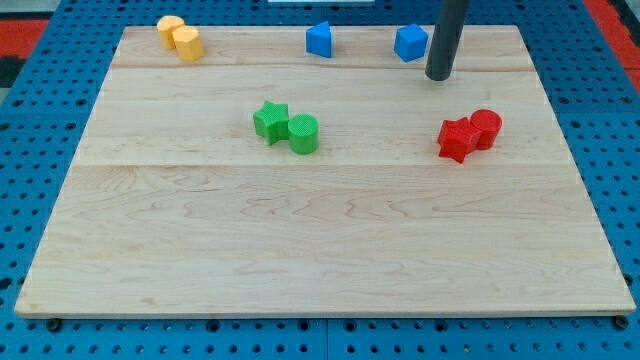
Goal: Move the blue cube to the right of the triangle
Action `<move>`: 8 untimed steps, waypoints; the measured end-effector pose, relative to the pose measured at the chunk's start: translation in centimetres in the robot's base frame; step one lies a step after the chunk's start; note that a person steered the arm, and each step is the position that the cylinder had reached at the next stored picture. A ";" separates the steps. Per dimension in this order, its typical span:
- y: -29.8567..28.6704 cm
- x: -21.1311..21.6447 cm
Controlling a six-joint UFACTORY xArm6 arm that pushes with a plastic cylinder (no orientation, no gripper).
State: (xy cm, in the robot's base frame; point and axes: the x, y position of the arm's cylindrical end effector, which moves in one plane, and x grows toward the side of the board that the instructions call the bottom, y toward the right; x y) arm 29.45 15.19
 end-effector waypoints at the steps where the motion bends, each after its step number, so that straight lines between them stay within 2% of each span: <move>1: 0.0 0.0; 2: 1.0 -0.9; 3: 2.7 -4.4; 5: -2.5 -6.1; 7: -0.3 -10.0; 8: -0.2 -10.3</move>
State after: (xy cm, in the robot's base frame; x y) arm 19.12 15.02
